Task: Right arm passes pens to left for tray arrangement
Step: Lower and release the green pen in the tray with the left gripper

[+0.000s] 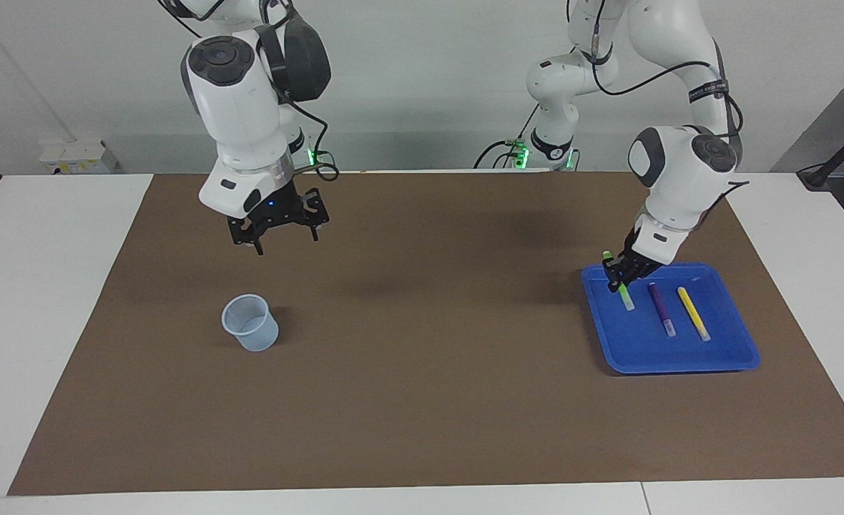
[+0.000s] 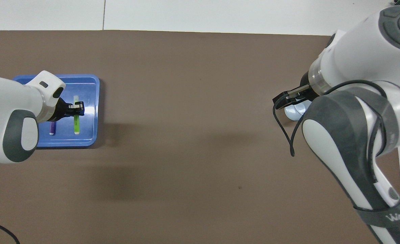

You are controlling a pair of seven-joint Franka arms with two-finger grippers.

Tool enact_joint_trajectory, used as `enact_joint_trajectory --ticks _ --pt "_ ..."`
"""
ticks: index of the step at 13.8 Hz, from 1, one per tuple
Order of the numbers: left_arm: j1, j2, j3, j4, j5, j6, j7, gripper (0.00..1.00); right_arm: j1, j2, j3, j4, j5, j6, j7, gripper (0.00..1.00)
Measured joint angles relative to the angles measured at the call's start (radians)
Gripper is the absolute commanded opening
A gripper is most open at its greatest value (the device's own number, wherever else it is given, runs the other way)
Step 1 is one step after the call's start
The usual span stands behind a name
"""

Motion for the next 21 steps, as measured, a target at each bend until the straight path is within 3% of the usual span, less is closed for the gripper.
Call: enact_joint_trajectory --ticks 2,4,7,21 --pt "0.001 0.034 0.001 0.002 0.039 0.056 0.026 0.00 0.142 -0.029 -0.195 0.011 0.045 -0.039 -0.063 1.00" --pt "0.024 0.068 0.003 0.011 0.098 0.097 0.028 0.00 0.225 -0.055 -0.289 0.013 0.053 -0.103 -0.074 1.00" --pt "0.067 0.103 0.004 0.017 0.116 0.139 0.055 0.00 0.232 -0.079 -0.308 0.014 0.053 -0.166 -0.075 1.00" --pt "0.067 0.163 -0.002 -0.016 0.117 0.219 0.056 0.00 0.231 -0.192 -0.313 -0.011 0.053 -0.231 -0.076 1.00"
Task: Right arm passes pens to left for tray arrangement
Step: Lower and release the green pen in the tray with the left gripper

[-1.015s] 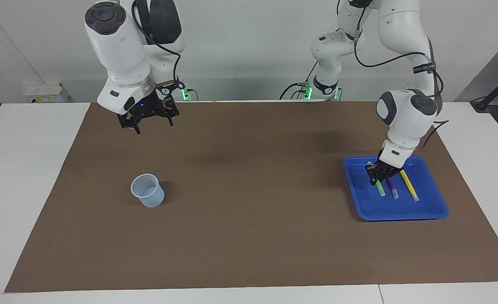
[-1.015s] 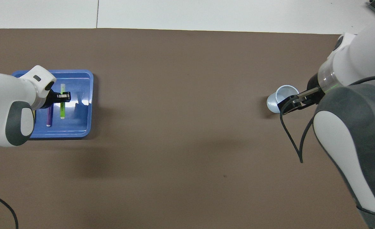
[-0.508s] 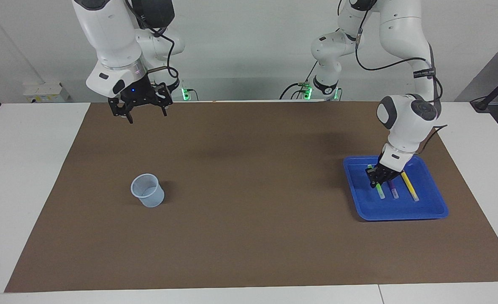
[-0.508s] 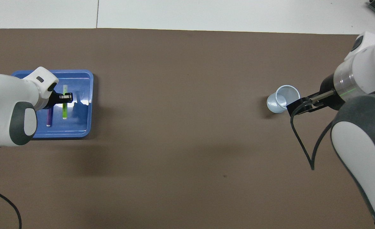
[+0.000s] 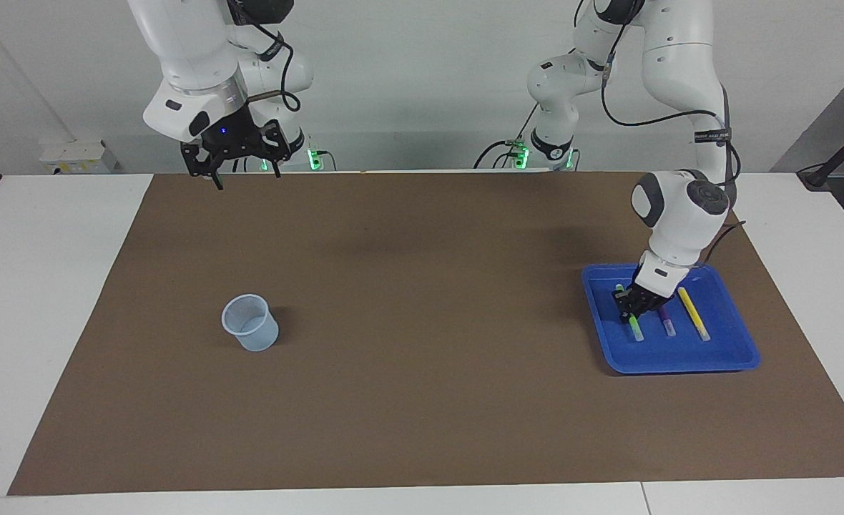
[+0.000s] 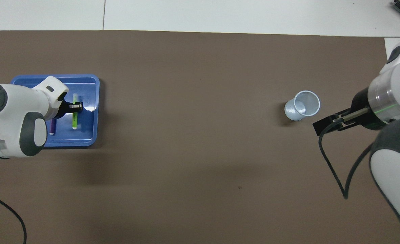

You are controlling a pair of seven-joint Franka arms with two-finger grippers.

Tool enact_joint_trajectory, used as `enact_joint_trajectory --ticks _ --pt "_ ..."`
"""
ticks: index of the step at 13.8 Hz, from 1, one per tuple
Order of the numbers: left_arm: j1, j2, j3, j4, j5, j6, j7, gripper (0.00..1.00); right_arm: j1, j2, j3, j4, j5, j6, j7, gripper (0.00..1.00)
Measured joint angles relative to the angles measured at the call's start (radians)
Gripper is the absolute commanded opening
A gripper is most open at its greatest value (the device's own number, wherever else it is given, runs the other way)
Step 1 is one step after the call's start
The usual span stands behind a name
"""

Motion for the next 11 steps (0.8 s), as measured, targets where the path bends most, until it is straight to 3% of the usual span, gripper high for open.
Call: enact_joint_trajectory --ticks 4,11 --pt "0.000 0.000 0.000 -0.001 0.000 0.001 0.000 0.20 -0.026 -0.015 -0.004 -0.051 0.000 0.015 0.000 1.00" --pt "0.000 0.000 0.000 -0.001 0.000 0.001 0.000 0.22 -0.068 -0.052 -0.005 -0.164 0.000 0.125 -0.002 1.00"
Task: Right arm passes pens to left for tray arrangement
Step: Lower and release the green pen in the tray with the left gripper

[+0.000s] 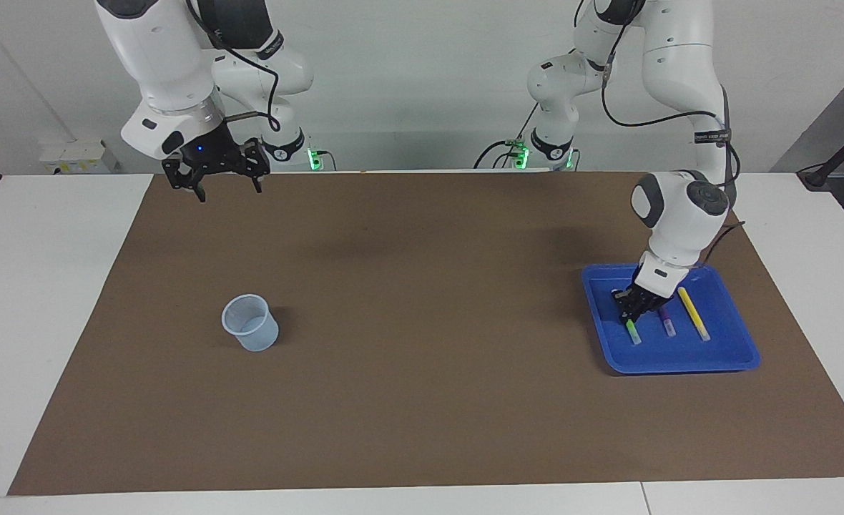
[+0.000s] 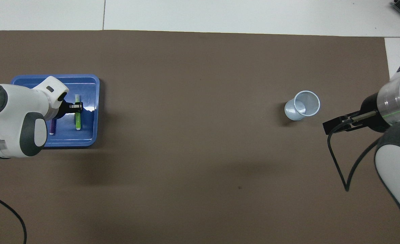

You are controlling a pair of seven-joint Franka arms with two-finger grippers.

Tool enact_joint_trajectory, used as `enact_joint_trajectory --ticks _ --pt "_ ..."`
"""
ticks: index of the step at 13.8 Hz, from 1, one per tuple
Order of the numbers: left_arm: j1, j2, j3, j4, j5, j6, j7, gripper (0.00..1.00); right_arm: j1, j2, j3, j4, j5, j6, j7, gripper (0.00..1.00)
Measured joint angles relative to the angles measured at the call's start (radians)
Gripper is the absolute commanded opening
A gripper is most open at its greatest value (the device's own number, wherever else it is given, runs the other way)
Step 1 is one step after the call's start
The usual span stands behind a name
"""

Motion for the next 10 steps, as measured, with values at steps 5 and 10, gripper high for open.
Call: enact_joint_trajectory --ticks 5,10 --pt "0.000 0.000 0.000 0.000 0.000 0.000 0.000 0.24 0.001 -0.012 0.007 -0.006 0.000 0.000 0.000 1.00" --pt "0.004 -0.006 0.001 0.032 0.000 -0.027 0.000 1.00 0.002 -0.013 0.010 -0.006 0.000 0.000 0.000 1.00"
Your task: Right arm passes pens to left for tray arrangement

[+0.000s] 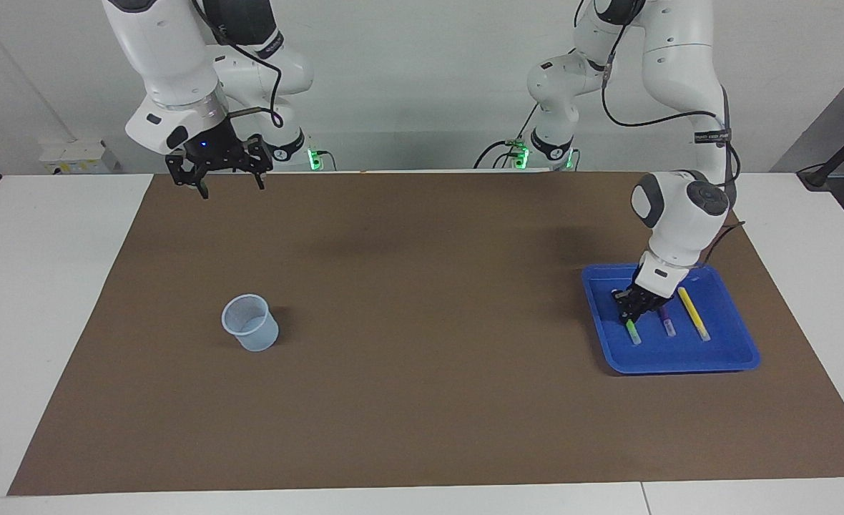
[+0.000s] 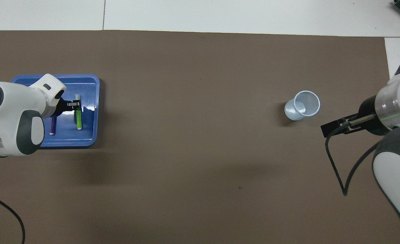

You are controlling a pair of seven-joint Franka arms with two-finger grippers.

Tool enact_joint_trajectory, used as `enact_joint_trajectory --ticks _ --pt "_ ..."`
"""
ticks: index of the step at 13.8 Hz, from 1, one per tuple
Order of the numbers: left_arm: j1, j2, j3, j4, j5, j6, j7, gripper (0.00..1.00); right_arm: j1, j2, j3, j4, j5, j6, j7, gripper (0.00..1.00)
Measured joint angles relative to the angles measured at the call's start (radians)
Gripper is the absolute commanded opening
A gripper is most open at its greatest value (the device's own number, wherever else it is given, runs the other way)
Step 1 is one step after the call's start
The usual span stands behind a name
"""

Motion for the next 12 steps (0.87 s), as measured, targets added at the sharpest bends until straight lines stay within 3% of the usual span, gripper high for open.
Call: enact_joint_trajectory --ticks 6,12 --pt "0.000 -0.031 -0.006 0.176 0.000 -0.258 0.000 1.00 -0.001 -0.005 -0.001 0.000 0.027 0.000 0.004 1.00" --pt "-0.036 -0.093 -0.045 0.378 0.000 -0.593 -0.001 1.00 -0.014 -0.009 -0.020 0.002 0.052 0.000 0.019 1.00"
